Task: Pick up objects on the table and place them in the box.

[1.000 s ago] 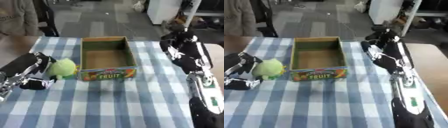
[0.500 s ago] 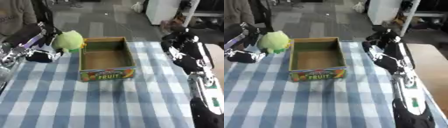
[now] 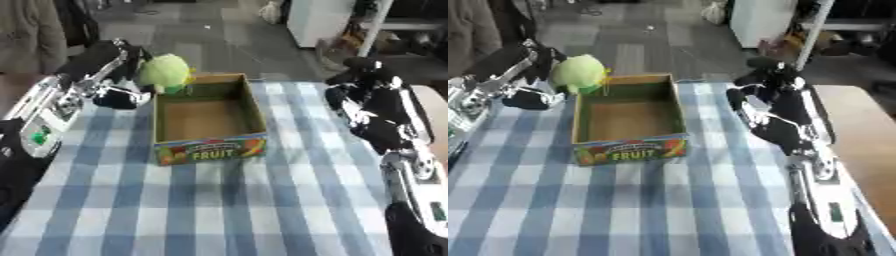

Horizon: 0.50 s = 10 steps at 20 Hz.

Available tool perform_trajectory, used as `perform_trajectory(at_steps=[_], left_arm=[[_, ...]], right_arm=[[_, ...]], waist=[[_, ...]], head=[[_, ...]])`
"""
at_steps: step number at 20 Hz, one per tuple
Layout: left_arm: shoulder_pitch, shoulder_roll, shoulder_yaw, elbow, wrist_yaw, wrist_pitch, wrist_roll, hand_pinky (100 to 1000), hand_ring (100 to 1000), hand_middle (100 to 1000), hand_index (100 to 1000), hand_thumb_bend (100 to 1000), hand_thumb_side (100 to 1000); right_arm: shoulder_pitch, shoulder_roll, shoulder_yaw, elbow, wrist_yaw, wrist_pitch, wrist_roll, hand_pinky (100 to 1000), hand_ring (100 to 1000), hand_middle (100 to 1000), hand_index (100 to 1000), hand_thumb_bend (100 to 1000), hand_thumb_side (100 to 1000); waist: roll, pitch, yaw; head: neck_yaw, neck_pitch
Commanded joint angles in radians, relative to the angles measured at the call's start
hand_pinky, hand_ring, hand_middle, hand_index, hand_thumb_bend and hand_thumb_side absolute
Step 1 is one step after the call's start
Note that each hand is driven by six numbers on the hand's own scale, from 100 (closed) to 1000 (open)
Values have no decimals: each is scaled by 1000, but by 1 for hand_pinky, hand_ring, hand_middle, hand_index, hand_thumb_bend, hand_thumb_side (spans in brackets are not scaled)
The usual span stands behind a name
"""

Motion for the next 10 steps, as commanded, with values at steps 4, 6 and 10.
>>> perform_trajectory(at_steps=[4, 6, 10], left_arm=[[-60, -58, 19, 159, -121, -23, 109, 308, 255, 318, 464, 100, 183], [-65, -74, 23, 191, -138, -25, 139, 314, 272, 333, 479, 100, 181], [-67, -103, 9, 220, -162, -43, 167, 336, 301, 363, 508, 100, 189]], right_arm=[[-27, 1, 10, -13, -14, 0, 12, 571, 632, 499, 723, 403, 100], [-29, 2, 11, -12, -14, 0, 15, 571, 632, 499, 723, 402, 100], [-33, 3, 12, -13, -15, 0, 17, 571, 632, 499, 723, 401, 100]], waist=[[10, -5, -19], [11, -2, -25], [13, 3, -34]], head=[[20, -16], [22, -18], [24, -22]])
